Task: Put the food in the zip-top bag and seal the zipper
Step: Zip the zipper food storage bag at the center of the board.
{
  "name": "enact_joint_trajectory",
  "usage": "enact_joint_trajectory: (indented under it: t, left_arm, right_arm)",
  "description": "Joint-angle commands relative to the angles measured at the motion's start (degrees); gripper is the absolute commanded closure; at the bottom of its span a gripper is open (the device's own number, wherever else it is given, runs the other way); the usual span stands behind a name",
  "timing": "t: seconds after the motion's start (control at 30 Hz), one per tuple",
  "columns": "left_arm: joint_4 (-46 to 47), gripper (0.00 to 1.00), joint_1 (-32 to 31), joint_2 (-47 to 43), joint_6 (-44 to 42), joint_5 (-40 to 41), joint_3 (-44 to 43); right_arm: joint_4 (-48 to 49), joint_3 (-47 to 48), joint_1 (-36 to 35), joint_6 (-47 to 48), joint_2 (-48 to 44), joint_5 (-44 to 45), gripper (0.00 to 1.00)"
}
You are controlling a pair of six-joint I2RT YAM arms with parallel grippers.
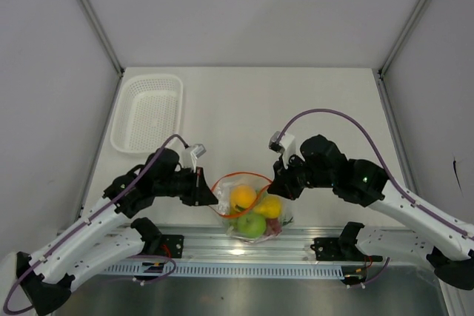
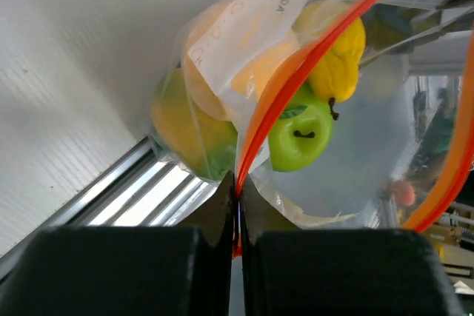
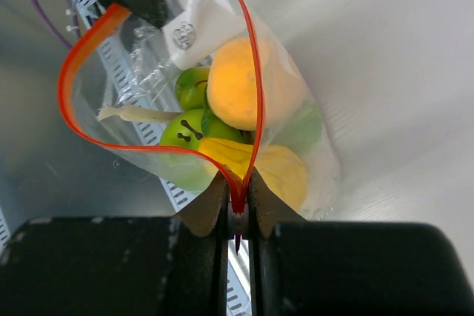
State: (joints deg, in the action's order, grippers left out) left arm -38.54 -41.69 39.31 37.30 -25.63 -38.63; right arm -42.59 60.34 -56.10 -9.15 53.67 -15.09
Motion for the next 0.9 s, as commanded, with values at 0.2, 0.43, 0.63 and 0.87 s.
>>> enact_joint_trajectory:
  t: [0.2, 0.43, 0.63, 0.87]
  left_arm:
    - [-12.3, 0.99, -0.3, 6.5, -9.7, 5.4, -26.0]
    - [-16.9, 0.99, -0.4, 9.3, -13.8, 7.6, -26.7]
    - [-13.7, 0.99, -0.3, 8.0, -13.0, 7.2, -16.4]
    - [-11.1, 0.99, -0.3, 8.0, -14.3, 6.8, -14.7]
  right_arm:
    - [2.9, 1.8, -1.0, -2.8, -5.2, 22.5, 1.0]
    - [3.2, -1.6, -0.7, -5.4, -11.6, 31.4, 1.0]
    - [4.7, -6.9, -0.5, -7.6, -12.3, 26.9, 1.0]
    - [5.8, -7.7, -0.3, -6.5, -8.9, 22.7, 1.0]
